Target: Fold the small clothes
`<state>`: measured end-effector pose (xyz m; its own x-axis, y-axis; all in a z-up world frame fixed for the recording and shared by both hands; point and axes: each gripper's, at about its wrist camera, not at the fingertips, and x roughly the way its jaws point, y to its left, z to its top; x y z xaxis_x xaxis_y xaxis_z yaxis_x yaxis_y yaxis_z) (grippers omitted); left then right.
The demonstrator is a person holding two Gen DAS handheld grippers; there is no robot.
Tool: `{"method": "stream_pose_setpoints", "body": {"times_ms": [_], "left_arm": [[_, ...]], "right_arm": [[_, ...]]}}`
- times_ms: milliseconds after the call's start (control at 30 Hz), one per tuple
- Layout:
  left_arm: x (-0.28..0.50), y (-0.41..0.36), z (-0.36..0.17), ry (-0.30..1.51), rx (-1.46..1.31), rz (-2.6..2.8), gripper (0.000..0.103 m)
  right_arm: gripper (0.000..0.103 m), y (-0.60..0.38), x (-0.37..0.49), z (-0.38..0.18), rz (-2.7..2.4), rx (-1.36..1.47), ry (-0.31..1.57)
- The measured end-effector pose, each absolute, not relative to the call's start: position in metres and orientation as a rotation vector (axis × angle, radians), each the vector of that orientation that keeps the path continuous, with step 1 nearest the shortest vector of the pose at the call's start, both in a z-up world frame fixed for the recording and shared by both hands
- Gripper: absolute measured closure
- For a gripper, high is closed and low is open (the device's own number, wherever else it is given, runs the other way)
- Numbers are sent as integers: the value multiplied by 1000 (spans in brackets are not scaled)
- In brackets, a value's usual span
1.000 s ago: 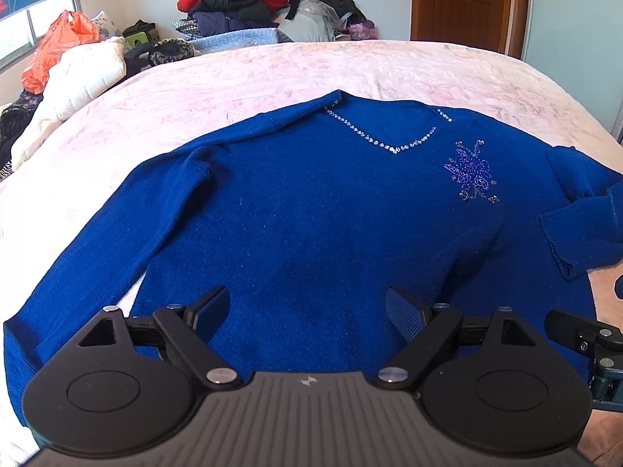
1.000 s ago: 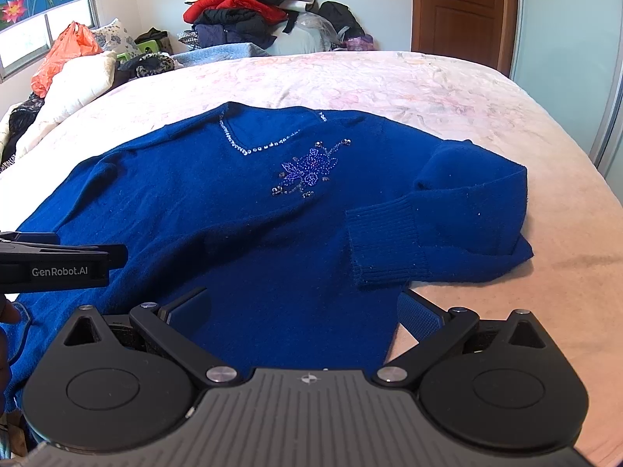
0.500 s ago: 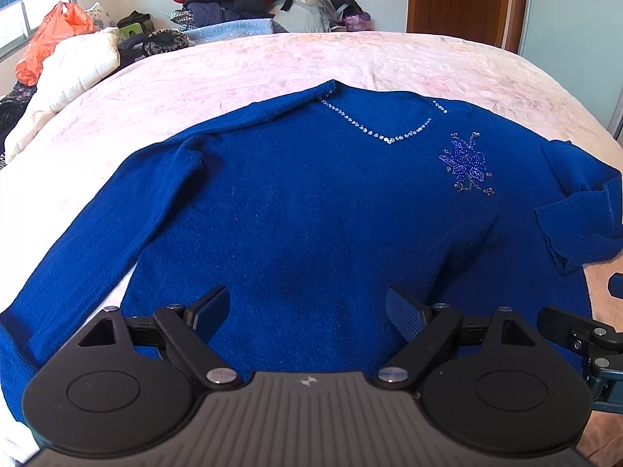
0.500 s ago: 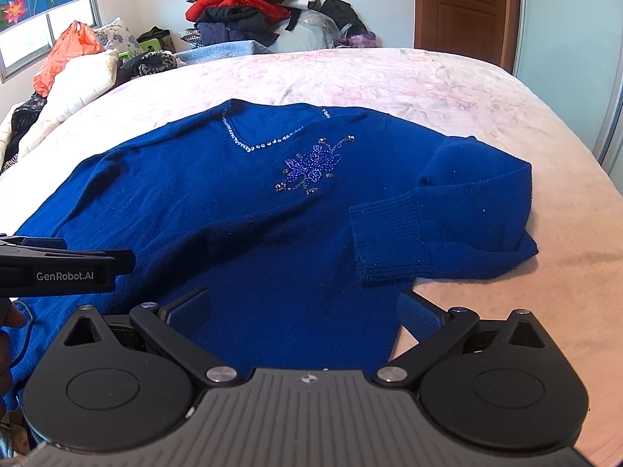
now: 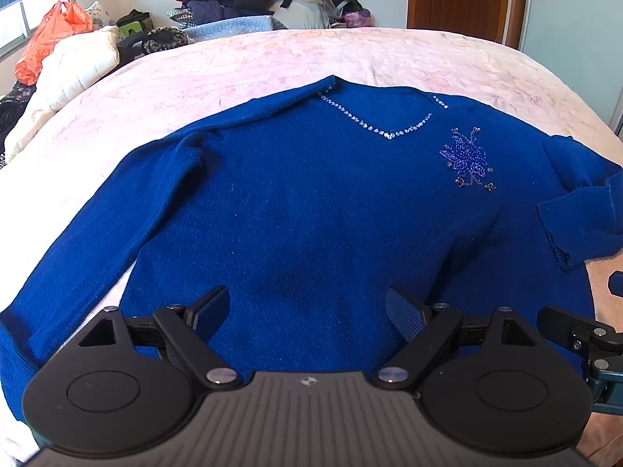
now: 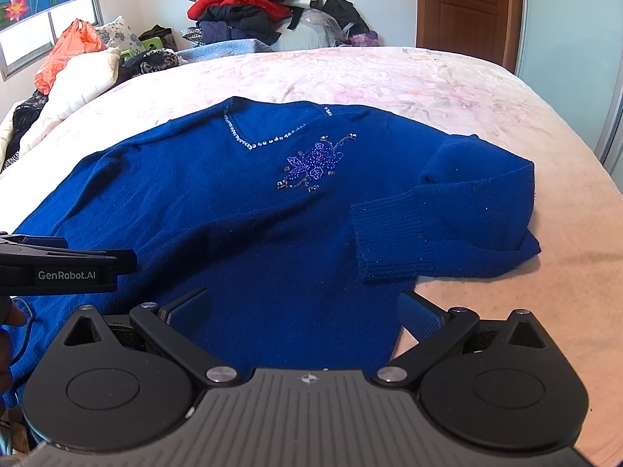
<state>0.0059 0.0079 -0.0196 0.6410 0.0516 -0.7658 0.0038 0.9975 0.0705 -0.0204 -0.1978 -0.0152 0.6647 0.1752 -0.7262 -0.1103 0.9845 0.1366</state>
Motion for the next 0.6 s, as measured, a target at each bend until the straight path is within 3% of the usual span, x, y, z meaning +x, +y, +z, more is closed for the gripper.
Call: {"method": "stream_pose_setpoints", "body": {"times_ms": [600], "left_arm": [[7,8,-21,880,70,26,15]], "right_arm": [[1,-196,-21,-18,167,86,828]]}}
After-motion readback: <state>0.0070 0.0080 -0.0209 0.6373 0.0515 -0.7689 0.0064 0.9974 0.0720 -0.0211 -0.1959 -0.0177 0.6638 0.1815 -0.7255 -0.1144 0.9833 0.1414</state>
